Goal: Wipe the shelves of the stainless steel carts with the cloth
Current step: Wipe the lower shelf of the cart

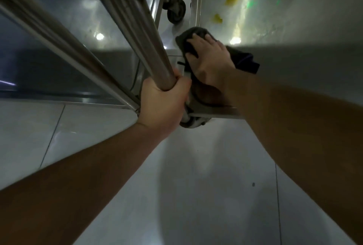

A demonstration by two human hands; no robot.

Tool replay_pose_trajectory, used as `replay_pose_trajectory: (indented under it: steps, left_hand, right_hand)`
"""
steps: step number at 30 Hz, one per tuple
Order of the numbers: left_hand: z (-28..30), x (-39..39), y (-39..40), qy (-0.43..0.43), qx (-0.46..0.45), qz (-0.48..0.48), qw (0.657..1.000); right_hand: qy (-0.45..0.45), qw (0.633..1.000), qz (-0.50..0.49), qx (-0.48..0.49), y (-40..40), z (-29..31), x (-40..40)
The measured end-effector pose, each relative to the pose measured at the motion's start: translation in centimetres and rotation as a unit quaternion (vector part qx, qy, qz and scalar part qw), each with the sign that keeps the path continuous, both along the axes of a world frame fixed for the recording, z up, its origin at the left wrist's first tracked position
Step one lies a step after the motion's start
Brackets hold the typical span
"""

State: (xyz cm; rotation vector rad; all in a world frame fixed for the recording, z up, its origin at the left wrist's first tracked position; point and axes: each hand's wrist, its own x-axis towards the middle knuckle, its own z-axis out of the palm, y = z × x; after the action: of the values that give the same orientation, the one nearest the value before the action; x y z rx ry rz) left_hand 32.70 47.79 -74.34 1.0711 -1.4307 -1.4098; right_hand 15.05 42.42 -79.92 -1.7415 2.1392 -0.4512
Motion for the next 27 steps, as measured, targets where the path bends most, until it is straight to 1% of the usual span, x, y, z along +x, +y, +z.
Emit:
replay_pose_trajectory:
  steps: [2,4,6,9,12,15,17,18,19,20,21,22,23,25,27]
  left_hand:
    - [0.2,0.0,0.1,0.004,0.008,-0.003,1.0]
    - [0.5,-0.1,0.2,0.003,0.017,0.001,1.0]
    - [0.5,0.0,0.2,-0.005,0.019,0.005,1.0]
    - [0.6,0.1,0.3,-0.029,0.013,0.014,0.999]
    - [0.8,-0.1,0.8,-0.063,-0.006,0.047,0.997]
    - [0.4,0.1,1.7,-0.125,0.007,0.073,0.989]
    - [-0.7,0.6,3.7,-0.2,0.04,0.086,0.975]
    - [-1.5,0.8,5.0,-0.266,0.068,0.1,0.956]
    - [-2.4,1.0,6.4,-0.342,0.107,0.101,0.928]
    - [-2.9,1.0,7.8,-0.403,0.157,0.077,0.898]
    - [-3.2,0.5,9.1,-0.439,0.202,0.037,0.875]
    - [-3.3,-0.3,10.1,-0.447,0.226,-0.007,0.865]
    - [-3.1,-1.4,10.7,-0.441,0.226,-0.043,0.868]
    - [-2.5,-4.1,11.5,-0.435,0.176,-0.106,0.877]
    - [-2.0,-7.0,12.5,-0.439,0.1,-0.166,0.878]
  right_hand:
    - [-0.015,0.997,0.072,-0.005,2.1,0.0,1.2]
    - [-0.015,0.989,0.149,0.015,4.8,0.0,1.7]
    - [-0.009,0.978,0.206,0.032,7.5,-0.2,1.7]
    - [0.004,0.972,0.231,0.032,10.4,-0.3,0.4]
    - [0.025,0.976,0.214,0.033,12.7,-0.4,-1.9]
    - [0.032,0.981,0.186,0.036,14.7,-0.3,-4.7]
    - [0.033,0.985,0.165,0.043,15.9,-0.3,-6.9]
    - [0.03,0.986,0.154,0.048,16.4,-0.2,-8.0]
    - [0.028,0.988,0.141,0.054,17.1,-0.2,-9.1]
    - [0.027,0.99,0.128,0.056,17.9,-0.1,-10.1]
    - [0.028,0.991,0.118,0.055,18.6,-0.1,-11.1]
    - [0.03,0.992,0.109,0.055,19.3,-0.1,-12.1]
    - [0.029,0.993,0.101,0.055,20.0,-0.1,-13.1]
    - [0.026,0.994,0.091,0.059,21.5,0.1,-15.0]
    - [0.027,0.994,0.084,0.064,23.0,0.2,-17.0]
